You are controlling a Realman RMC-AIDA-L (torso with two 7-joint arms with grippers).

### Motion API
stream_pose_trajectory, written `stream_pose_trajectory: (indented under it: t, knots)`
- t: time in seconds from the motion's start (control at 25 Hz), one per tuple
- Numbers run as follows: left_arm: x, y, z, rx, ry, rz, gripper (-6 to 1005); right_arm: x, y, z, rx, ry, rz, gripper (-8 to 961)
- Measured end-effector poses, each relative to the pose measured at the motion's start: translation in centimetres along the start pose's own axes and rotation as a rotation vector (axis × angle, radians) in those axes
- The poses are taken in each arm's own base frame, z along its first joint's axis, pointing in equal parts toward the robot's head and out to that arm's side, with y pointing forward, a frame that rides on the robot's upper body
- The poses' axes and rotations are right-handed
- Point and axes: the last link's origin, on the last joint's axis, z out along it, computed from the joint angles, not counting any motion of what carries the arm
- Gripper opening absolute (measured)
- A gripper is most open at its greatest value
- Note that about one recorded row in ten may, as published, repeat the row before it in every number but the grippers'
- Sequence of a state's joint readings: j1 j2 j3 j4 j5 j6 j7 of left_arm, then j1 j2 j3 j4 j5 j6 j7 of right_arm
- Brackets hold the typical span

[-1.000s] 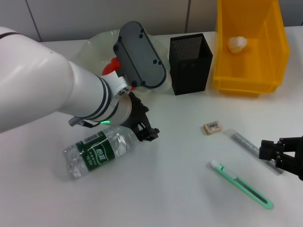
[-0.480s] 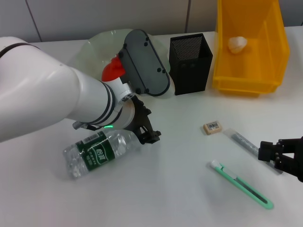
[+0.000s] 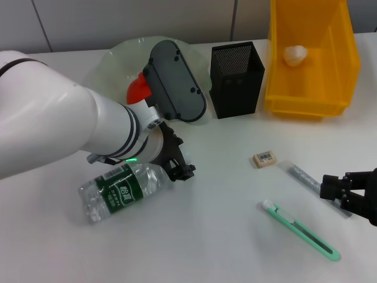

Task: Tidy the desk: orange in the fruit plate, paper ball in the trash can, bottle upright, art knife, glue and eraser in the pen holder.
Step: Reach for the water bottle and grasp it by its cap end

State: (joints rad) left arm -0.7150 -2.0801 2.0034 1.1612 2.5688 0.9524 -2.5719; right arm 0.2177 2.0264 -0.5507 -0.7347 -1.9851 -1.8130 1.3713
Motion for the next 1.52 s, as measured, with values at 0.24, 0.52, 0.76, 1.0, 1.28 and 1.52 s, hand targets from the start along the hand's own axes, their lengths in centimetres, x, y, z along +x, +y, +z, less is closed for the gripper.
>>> stream_pose_trajectory:
  t: [0.24, 0.52, 0.76, 1.0, 1.28, 1.52]
  knots:
    - [0.0, 0.0, 0.0, 0.002, 0.001, 0.003, 551, 0.1, 0.0, 0.0, -0.001, -0.002, -0.003, 176]
    - [0.0, 0.0, 0.1, 0.003, 0.006, 0.002, 532, 0.3, 0.1, -0.1, 0.002, -0.006, 0.003, 175]
    - [-0.3, 0.0, 0.3, 0.002, -0.005, -0.002, 488, 0.3, 0.1, -0.1, 0.001, -0.009, 0.004, 175]
    - [-0.4, 0.0, 0.3, 0.002, -0.006, -0.003, 436, 0.4, 0.2, 0.0, -0.002, -0.013, 0.006, 176]
    - [-0.3, 0.3, 0.0, -0.001, 0.005, -0.002, 432, 0.5, 0.2, -0.1, 0.004, -0.019, 0.007, 175]
    - [-0.3, 0.8, -1.0, -0.001, 0.025, -0.003, 432, 0.4, 0.1, -0.2, 0.009, -0.024, 0.006, 175]
